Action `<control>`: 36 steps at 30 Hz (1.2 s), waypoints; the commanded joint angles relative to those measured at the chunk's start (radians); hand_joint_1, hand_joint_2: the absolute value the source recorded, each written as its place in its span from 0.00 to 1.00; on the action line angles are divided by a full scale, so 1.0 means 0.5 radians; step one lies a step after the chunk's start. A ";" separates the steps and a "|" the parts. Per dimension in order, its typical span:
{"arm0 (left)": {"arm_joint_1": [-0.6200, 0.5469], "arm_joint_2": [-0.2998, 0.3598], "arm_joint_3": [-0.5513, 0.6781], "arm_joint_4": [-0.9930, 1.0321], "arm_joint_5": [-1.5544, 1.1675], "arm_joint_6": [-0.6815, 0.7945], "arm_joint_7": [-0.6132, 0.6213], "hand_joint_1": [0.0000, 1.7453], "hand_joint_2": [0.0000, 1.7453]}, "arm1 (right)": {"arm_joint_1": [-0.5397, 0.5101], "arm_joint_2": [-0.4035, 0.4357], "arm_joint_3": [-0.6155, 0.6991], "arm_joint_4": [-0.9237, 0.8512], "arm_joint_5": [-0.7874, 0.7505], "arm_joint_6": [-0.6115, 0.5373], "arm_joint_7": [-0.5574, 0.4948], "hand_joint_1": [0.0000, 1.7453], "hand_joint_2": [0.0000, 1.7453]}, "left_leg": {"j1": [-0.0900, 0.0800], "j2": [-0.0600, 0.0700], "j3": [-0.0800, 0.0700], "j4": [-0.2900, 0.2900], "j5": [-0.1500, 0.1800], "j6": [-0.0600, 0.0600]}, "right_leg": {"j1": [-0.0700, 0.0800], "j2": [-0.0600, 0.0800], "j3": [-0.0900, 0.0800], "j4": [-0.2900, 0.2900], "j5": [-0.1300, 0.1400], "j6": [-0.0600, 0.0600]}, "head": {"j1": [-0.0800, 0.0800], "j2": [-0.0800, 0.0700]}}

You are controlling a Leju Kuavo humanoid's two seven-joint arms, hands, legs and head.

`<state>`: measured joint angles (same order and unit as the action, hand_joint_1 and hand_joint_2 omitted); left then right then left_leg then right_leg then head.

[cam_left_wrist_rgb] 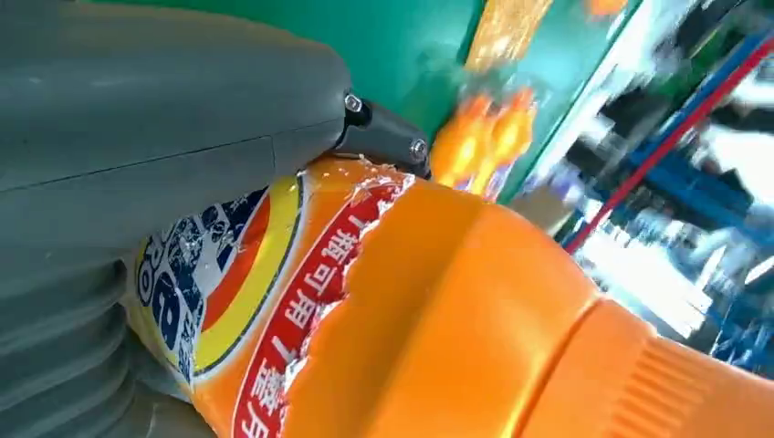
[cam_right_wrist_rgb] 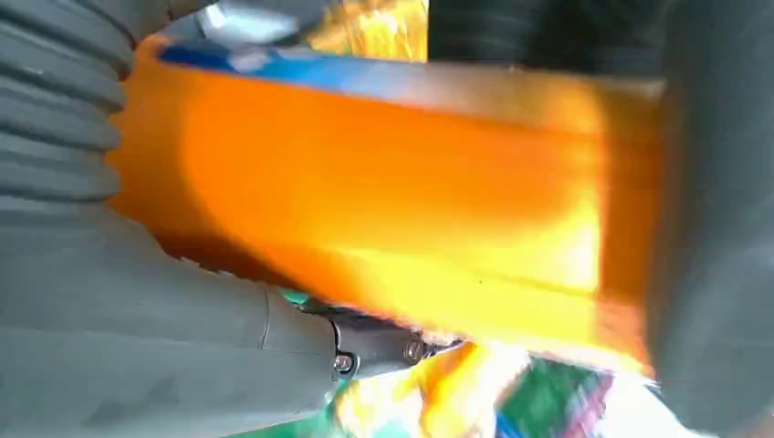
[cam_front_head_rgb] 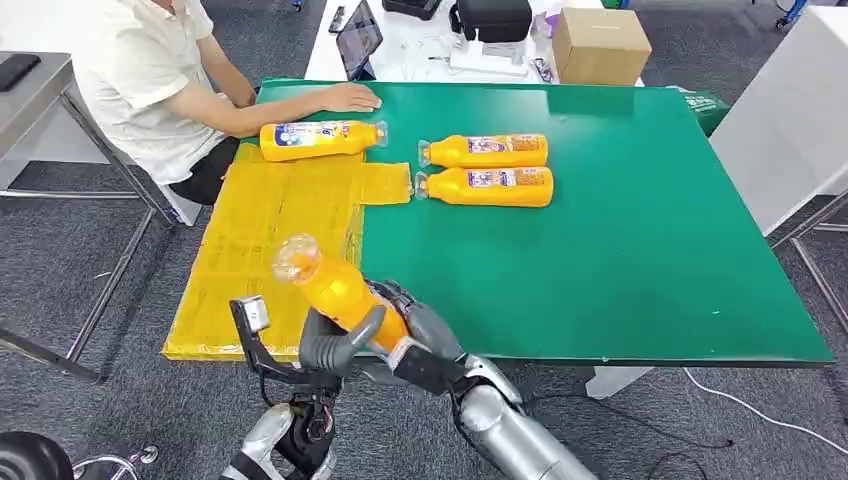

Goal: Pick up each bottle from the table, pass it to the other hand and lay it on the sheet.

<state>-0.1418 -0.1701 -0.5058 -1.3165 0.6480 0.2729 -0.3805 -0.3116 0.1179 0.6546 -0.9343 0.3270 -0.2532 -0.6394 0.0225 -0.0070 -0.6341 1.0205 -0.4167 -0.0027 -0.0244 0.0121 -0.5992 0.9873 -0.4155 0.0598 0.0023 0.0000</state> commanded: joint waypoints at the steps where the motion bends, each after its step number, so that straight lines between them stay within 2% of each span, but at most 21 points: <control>1: -0.135 0.008 0.140 0.050 -0.490 0.551 -0.360 1.00 1.00 | 0.140 -0.015 -0.042 -0.356 0.148 -0.851 -0.117 0.00 0.00 | 0.001 -0.002 0.006 0.000 -0.002 0.002 | 0.002 -0.005 0.006 0.000 -0.003 -0.006 | 0.000 0.000; 3: -0.194 0.048 0.124 0.130 -0.790 0.798 -0.415 1.00 1.00 | 0.233 0.060 -0.279 -0.500 0.326 -0.890 -0.117 0.00 0.00 | 0.001 -0.005 0.004 0.000 -0.001 0.003 | 0.002 -0.008 0.006 0.001 -0.003 -0.006 | 0.000 0.000; 4: -0.224 0.066 0.178 0.223 -1.126 0.850 -0.403 1.00 1.00 | 0.288 0.088 -0.379 -0.614 0.349 -0.890 -0.117 0.00 0.00 | 0.000 -0.005 0.003 0.000 0.000 0.002 | 0.002 -0.007 0.004 0.001 -0.002 -0.006 | 0.002 0.000; 5: -0.223 0.061 0.203 0.231 -1.228 0.850 -0.392 1.00 1.00 | 0.298 0.093 -0.403 -0.633 0.359 -0.890 -0.117 0.00 0.00 | 0.000 -0.004 0.003 -0.001 0.000 0.002 | 0.001 -0.007 0.004 0.000 -0.002 -0.005 | 0.000 0.000; 6: -0.217 0.005 0.412 0.311 -1.931 0.850 -0.306 1.00 1.00 | 0.313 0.100 -0.444 -0.696 0.362 -0.890 -0.117 0.00 0.00 | 0.000 -0.003 0.006 -0.001 -0.001 0.002 | 0.002 -0.006 0.006 0.000 -0.003 -0.006 | 0.001 0.000; 8: -0.233 -0.010 0.516 0.348 -2.336 0.850 -0.209 1.00 1.00 | 0.317 0.122 -0.510 -0.755 0.399 -0.890 -0.117 0.00 0.00 | 0.001 0.000 0.009 -0.002 -0.002 0.003 | 0.002 -0.004 0.009 -0.002 -0.002 -0.007 | 0.000 0.000; 9: -0.316 0.039 0.466 0.462 -2.546 0.850 -0.054 1.00 1.00 | 0.313 0.149 -0.544 -0.794 0.426 -0.890 -0.117 0.00 0.00 | 0.000 -0.001 0.005 -0.001 0.000 0.002 | 0.001 -0.003 0.005 -0.001 -0.001 -0.005 | 0.000 0.000; 14: -0.343 0.049 0.452 0.488 -2.572 0.850 -0.025 1.00 1.00 | 0.317 0.158 -0.562 -0.824 0.468 -0.890 -0.117 0.00 0.00 | 0.000 0.000 0.004 -0.001 0.000 0.002 | 0.001 -0.002 0.003 -0.001 0.000 -0.005 | 0.000 0.000; 15: -0.343 0.049 0.452 0.488 -2.572 0.850 -0.025 1.00 1.00 | 0.317 0.158 -0.562 -0.824 0.468 -0.890 -0.117 0.00 0.00 | 0.001 0.001 0.013 -0.003 -0.002 0.003 | 0.003 -0.004 0.012 -0.002 -0.002 -0.010 | 0.000 0.000; 21: -0.377 0.057 0.421 0.524 -2.635 0.850 0.021 1.00 1.00 | 0.328 0.170 -0.562 -0.856 0.468 -0.890 -0.117 0.00 0.00 | 0.000 0.001 0.005 -0.001 0.000 0.002 | 0.001 -0.002 0.004 -0.001 -0.001 -0.004 | 0.001 0.000; 22: -0.465 0.112 0.350 0.637 -2.906 0.845 0.236 1.00 1.00 | 0.352 0.174 -0.547 -0.973 0.412 -0.890 -0.117 0.00 0.00 | 0.001 0.002 0.016 -0.003 -0.004 0.004 | 0.004 -0.004 0.016 -0.004 -0.004 -0.009 | 0.001 0.000; 23: -0.534 0.142 0.316 0.722 -3.043 0.783 0.380 1.00 1.00 | 0.364 0.190 -0.554 -1.011 0.418 -0.890 -0.117 0.00 0.00 | 0.000 -0.002 0.006 -0.001 -0.001 0.002 | 0.002 -0.006 0.006 0.000 -0.002 -0.006 | 0.000 0.000; 24: -0.647 0.161 0.288 0.869 -3.130 0.640 0.508 1.00 1.00 | 0.357 0.179 -0.499 -1.020 0.342 -0.890 -0.117 0.00 0.00 | 0.001 -0.005 0.009 -0.001 -0.001 0.003 | 0.003 -0.010 0.010 0.000 -0.004 -0.008 | 0.001 0.000; 26: -0.818 0.158 0.301 1.133 -3.164 0.593 0.561 1.00 1.00 | 0.330 0.167 -0.419 -0.983 0.300 -0.890 -0.117 0.00 0.00 | 0.000 -0.006 0.002 0.000 0.002 0.001 | 0.001 -0.009 0.002 0.001 -0.001 -0.005 | 0.001 0.000; 27: -0.950 0.149 0.273 1.367 -3.326 0.628 0.685 1.00 1.00 | 0.314 0.181 -0.386 -0.942 0.288 -0.890 -0.117 0.00 0.00 | 0.001 -0.005 0.005 -0.001 0.001 0.002 | 0.002 -0.009 0.006 0.000 -0.002 -0.007 | 0.001 0.000; 28: -1.004 0.142 0.278 1.454 -3.358 0.630 0.708 1.00 1.00 | 0.307 0.180 -0.356 -0.923 0.258 -0.890 -0.117 0.00 0.00 | 0.001 -0.004 0.003 -0.001 0.002 0.001 | 0.002 -0.007 0.004 0.000 0.000 -0.005 | 0.000 0.000; 33: -1.222 0.112 0.355 1.815 -3.341 0.250 0.810 1.00 1.00 | 0.295 0.176 -0.267 -0.806 0.256 -0.890 -0.117 0.00 0.00 | 0.002 -0.004 0.003 -0.001 0.005 -0.001 | 0.002 -0.006 0.003 -0.001 0.001 -0.005 | 0.001 0.000; 36: -1.265 0.147 0.401 1.935 -3.335 0.236 0.875 1.00 1.00 | 0.261 0.177 -0.217 -0.733 0.193 -0.890 -0.117 0.00 0.00 | 0.003 0.002 0.008 -0.002 0.004 0.000 | 0.003 -0.001 0.007 -0.001 0.001 -0.007 | 0.001 0.000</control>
<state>-0.5870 -0.1213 -0.3227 -0.7162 -1.0361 0.4660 0.0061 -0.1303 0.2262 0.4590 -1.4092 0.4715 -0.6992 -0.6962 0.0232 -0.0081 -0.6345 1.0205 -0.4135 -0.0043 -0.0242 0.0115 -0.5997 0.9882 -0.4144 0.0594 0.0027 0.0000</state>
